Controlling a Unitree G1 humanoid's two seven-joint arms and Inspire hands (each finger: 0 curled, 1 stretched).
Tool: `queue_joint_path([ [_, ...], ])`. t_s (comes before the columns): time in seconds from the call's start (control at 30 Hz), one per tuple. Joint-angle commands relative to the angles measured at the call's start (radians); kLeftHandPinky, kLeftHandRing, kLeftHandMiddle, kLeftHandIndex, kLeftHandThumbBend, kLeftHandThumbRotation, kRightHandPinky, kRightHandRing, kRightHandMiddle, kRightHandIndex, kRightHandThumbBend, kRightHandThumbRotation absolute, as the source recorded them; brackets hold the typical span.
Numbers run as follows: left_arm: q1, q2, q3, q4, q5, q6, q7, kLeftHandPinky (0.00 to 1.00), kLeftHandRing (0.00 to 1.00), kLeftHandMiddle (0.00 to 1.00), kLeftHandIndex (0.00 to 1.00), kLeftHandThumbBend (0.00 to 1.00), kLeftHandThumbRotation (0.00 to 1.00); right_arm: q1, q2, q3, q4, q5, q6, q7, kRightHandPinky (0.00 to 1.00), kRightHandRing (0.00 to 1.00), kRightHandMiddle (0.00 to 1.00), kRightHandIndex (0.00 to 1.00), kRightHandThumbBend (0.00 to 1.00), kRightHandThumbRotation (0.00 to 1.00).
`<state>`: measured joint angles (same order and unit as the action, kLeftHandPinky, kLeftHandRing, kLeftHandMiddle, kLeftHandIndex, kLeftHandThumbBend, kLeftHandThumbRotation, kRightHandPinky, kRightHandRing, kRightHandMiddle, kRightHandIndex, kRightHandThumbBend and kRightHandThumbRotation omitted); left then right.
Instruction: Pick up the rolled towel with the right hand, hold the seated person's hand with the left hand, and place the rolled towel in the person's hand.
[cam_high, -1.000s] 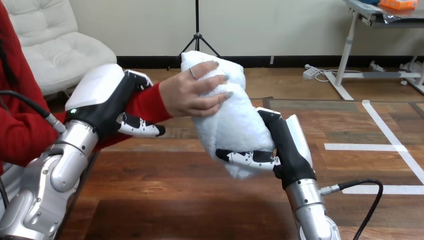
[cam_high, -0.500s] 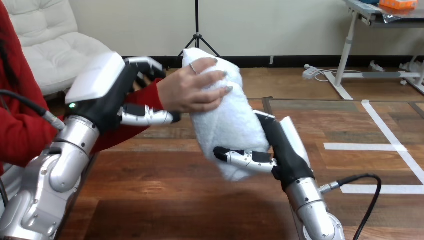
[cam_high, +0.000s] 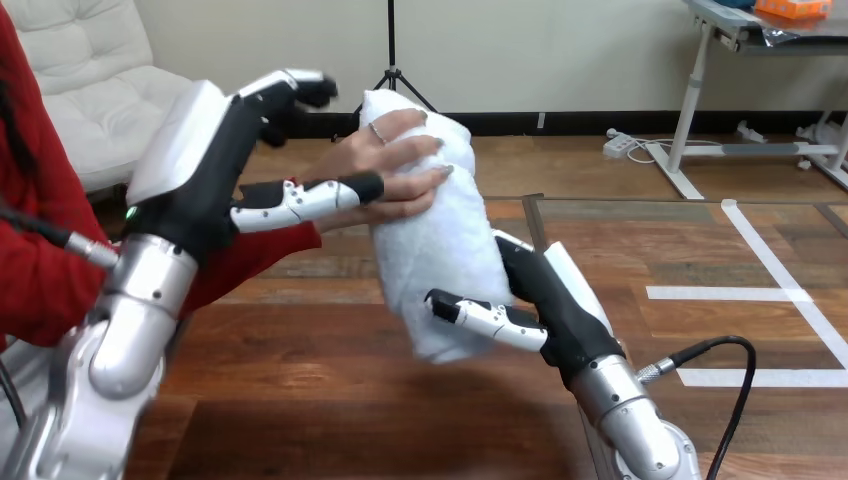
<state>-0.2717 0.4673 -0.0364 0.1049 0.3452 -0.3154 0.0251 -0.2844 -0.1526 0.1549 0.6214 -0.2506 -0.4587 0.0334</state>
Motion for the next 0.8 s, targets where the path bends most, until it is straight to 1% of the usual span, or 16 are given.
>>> queue_joint_path([
  [0.0,0.055,-0.042,0.029,-0.043,-0.078,-0.045,-0.003,0.68,0.84,0.85,0.83,1.0,1.0,-0.001,-0.004,-0.015,-0.064,0.037,0.008,0.03,0.8,0.86,0.88,0.93,1.0,1.0],
  [0.03,0.061,-0.045,0.03,-0.044,-0.087,-0.054,-0.005,0.69,0.85,0.86,0.83,1.0,1.0,0.002,-0.004,-0.016,-0.067,0.042,0.01,0.034,0.81,0.87,0.89,0.94,1.0,1.0],
  [0.07,0.077,-0.055,0.031,-0.056,-0.109,-0.055,-0.013,0.7,0.86,0.86,0.84,1.0,1.0,0.007,-0.005,-0.018,-0.071,0.05,0.011,0.04,0.82,0.87,0.89,0.94,1.0,1.0],
  [0.17,0.108,-0.076,0.032,-0.078,-0.144,-0.055,-0.024,0.74,0.88,0.87,0.85,1.0,1.0,0.018,-0.006,-0.023,-0.081,0.067,0.013,0.055,0.84,0.88,0.9,0.95,1.0,1.0],
  [0.2,0.117,-0.083,0.032,-0.081,-0.151,-0.058,-0.024,0.76,0.88,0.87,0.85,1.0,1.0,0.021,-0.006,-0.025,-0.084,0.073,0.013,0.059,0.84,0.89,0.91,0.96,1.0,1.0],
  [0.33,0.153,-0.107,0.029,-0.102,-0.178,-0.065,-0.03,0.78,0.88,0.87,0.86,1.0,1.0,0.035,-0.01,-0.029,-0.097,0.085,0.012,0.069,0.85,0.9,0.92,0.97,1.0,1.0],
  [0.43,0.187,-0.128,0.025,-0.125,-0.205,-0.061,-0.041,0.81,0.89,0.87,0.86,1.0,1.0,0.047,-0.011,-0.033,-0.112,0.095,0.014,0.076,0.86,0.91,0.93,0.97,1.0,1.0],
  [0.53,0.217,-0.144,0.019,-0.142,-0.226,-0.068,-0.055,0.83,0.89,0.87,0.86,1.0,1.0,0.058,-0.012,-0.039,-0.117,0.112,0.001,0.086,0.86,0.93,0.94,0.98,1.0,1.0],
  [0.63,0.252,-0.168,0.013,-0.161,-0.265,-0.067,-0.073,0.85,0.9,0.88,0.86,1.0,1.0,0.07,-0.017,-0.043,-0.129,0.126,-0.002,0.097,0.87,0.94,0.95,0.99,1.0,1.0],
  [0.73,0.286,-0.189,0.006,-0.173,-0.263,-0.091,-0.067,0.87,0.91,0.88,0.86,1.0,1.0,0.086,-0.017,-0.051,-0.147,0.147,0.006,0.107,0.88,0.95,0.96,0.99,1.0,1.0],
  [0.77,0.3,-0.199,0.003,-0.171,-0.258,-0.11,-0.06,0.88,0.91,0.88,0.86,1.0,1.0,0.093,-0.017,-0.054,-0.155,0.156,0.006,0.112,0.88,0.96,0.96,0.99,1.0,1.0],
])
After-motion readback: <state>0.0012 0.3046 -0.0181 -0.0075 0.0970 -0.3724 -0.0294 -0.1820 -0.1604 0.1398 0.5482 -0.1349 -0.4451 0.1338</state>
